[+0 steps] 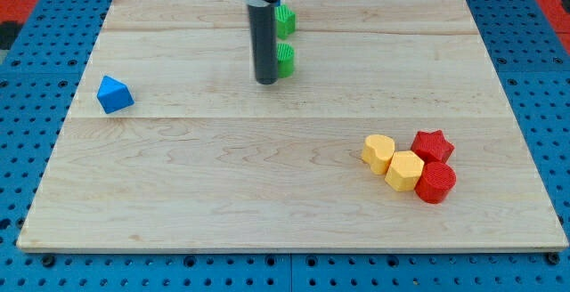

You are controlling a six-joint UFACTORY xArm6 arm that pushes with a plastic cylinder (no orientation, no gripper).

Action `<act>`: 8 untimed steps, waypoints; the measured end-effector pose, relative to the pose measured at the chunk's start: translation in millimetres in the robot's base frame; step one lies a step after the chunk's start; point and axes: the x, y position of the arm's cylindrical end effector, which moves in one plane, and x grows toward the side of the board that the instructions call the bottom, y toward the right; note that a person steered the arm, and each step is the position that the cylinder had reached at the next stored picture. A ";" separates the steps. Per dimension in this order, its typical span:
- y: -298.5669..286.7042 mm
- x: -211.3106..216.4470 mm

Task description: Push the blue triangle into the green star

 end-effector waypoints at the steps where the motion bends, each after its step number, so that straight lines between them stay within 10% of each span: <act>1: -4.3 -55.4; 5: -226.4 106.4; 8: -148.0 2.6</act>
